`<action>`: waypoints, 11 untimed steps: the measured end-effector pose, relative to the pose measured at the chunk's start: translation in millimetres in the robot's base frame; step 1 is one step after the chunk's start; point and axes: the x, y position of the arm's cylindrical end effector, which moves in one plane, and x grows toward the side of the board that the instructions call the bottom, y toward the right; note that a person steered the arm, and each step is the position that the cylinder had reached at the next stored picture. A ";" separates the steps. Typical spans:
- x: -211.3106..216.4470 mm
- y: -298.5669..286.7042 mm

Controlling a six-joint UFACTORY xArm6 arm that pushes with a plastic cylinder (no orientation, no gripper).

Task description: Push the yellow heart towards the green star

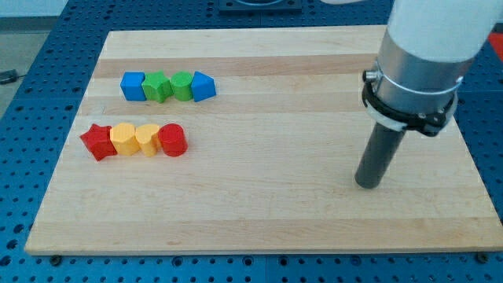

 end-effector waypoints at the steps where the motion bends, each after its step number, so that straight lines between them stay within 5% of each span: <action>1: -36.2 -35.6; 4: -36.1 -249.7; 6: -2.9 -281.1; 9: -85.7 -311.3; 11: -56.1 -304.3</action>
